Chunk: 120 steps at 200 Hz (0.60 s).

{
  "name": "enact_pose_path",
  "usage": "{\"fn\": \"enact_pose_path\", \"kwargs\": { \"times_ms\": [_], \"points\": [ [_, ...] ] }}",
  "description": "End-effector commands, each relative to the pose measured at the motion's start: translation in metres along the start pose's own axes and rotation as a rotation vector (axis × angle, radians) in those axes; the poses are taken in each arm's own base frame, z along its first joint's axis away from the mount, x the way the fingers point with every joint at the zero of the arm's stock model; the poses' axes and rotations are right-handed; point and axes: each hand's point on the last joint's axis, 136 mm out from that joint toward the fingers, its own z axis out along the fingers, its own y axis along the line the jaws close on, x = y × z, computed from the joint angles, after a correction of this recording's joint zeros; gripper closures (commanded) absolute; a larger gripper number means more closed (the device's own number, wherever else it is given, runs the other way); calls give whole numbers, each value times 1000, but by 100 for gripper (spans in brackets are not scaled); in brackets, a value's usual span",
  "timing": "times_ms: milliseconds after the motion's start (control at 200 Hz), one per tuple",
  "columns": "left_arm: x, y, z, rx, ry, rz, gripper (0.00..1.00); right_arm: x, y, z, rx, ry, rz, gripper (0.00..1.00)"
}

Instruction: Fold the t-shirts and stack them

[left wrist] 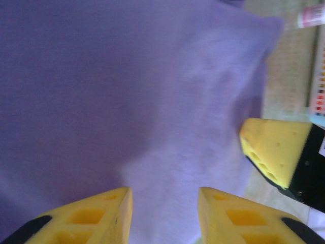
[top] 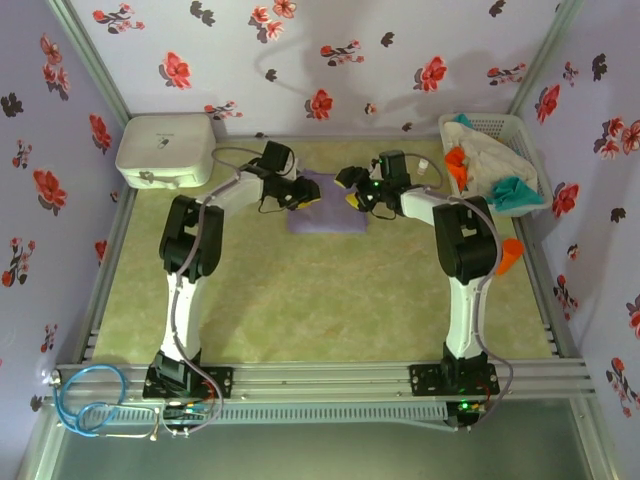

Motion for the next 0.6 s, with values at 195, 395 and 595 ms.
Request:
{"fn": "enact_pose_path", "kwargs": {
  "times_ms": [195,395,595],
  "points": [
    [-24,41,-58,-195,-52,32,63,-10,7,-3,-54,-6,18,29],
    [-28,58,-83,-237,-46,74,58,-5,37,-31,-32,-11,-91,29],
    [-34,61,-70,-234,-18,150,44,18,41,-60,30,40,-163,27]
  ]
}}
